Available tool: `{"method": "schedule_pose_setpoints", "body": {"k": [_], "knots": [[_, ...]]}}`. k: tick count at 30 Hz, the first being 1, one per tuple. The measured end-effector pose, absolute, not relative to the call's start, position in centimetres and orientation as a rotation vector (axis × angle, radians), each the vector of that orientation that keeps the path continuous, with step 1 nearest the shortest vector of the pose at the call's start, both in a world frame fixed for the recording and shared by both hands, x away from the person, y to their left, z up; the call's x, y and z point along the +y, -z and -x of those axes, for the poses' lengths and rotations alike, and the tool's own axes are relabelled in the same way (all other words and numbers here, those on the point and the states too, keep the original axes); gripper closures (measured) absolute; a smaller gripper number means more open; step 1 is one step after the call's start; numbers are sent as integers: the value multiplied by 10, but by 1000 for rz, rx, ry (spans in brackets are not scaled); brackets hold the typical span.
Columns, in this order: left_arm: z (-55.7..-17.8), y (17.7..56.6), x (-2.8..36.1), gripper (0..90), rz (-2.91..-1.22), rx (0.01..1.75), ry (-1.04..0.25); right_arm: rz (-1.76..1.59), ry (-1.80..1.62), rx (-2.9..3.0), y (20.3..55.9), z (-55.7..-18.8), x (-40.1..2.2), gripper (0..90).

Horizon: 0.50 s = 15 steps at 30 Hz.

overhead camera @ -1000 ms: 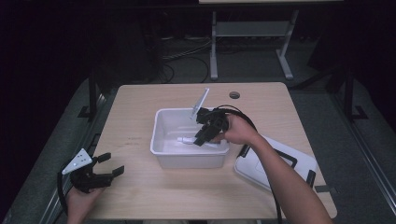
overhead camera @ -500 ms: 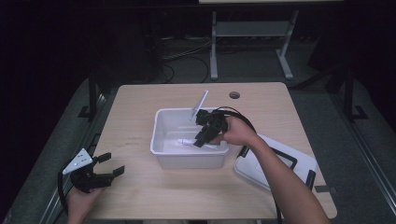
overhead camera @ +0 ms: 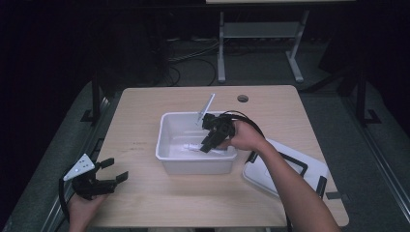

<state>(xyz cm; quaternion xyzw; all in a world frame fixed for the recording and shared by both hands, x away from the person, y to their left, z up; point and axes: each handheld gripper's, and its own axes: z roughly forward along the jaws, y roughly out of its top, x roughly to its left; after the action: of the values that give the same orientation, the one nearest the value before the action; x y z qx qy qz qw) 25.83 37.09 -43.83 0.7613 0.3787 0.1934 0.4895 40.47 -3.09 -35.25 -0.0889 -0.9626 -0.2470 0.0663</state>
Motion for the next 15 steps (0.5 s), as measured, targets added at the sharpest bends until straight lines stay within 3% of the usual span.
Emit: {"method": "schedule_pose_setpoints", "body": {"k": [4,15], "knots": [[-258,439,370,160,-1849,919,-466,304,760,-2886,350,-405,-32,637],[-259,439,369,160,-1853,920,-464,342,808,-2886,336,-402,-47,579]]}}
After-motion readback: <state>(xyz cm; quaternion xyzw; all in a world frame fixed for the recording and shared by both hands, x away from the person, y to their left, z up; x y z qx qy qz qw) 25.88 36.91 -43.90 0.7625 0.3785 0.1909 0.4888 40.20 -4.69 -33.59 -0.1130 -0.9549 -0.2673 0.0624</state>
